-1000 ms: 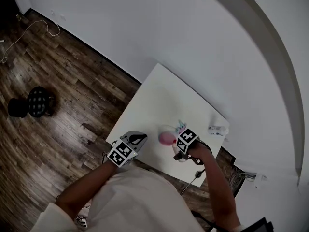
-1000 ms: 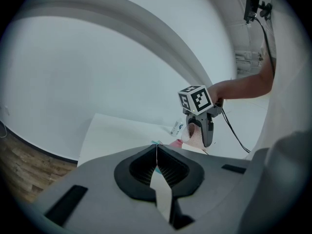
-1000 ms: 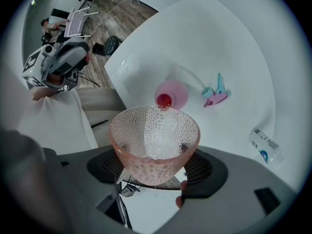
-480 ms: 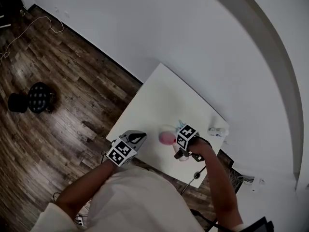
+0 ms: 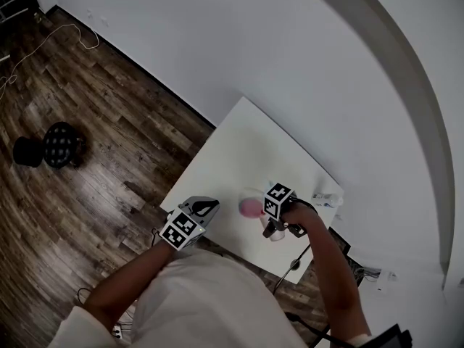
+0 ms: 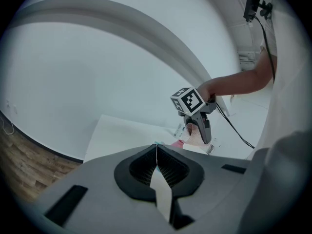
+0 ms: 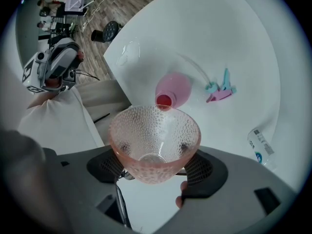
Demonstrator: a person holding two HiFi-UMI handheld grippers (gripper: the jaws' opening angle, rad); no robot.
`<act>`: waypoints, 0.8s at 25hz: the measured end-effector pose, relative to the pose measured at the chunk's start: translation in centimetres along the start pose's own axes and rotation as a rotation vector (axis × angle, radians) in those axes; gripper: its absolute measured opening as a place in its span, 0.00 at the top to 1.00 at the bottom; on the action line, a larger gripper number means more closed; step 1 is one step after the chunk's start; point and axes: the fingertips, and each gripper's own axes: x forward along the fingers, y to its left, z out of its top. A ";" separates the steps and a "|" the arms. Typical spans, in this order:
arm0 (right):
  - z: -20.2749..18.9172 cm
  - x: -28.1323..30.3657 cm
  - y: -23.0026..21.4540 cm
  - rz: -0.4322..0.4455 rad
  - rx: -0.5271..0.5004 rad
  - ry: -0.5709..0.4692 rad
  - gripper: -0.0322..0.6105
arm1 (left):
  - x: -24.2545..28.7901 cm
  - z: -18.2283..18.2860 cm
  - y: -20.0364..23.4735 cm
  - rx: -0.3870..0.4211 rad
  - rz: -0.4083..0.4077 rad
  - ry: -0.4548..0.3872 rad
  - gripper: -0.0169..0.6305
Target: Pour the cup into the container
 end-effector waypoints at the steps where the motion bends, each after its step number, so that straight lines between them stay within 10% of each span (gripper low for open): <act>1: -0.1 0.0 0.0 0.000 -0.002 0.011 0.38 | -0.1 0.0 0.0 -0.001 0.002 -0.001 0.95; 20: 0.0 -1.1 -0.3 0.007 -0.047 0.185 0.38 | -1.8 -1.0 -0.1 0.007 0.034 0.022 0.95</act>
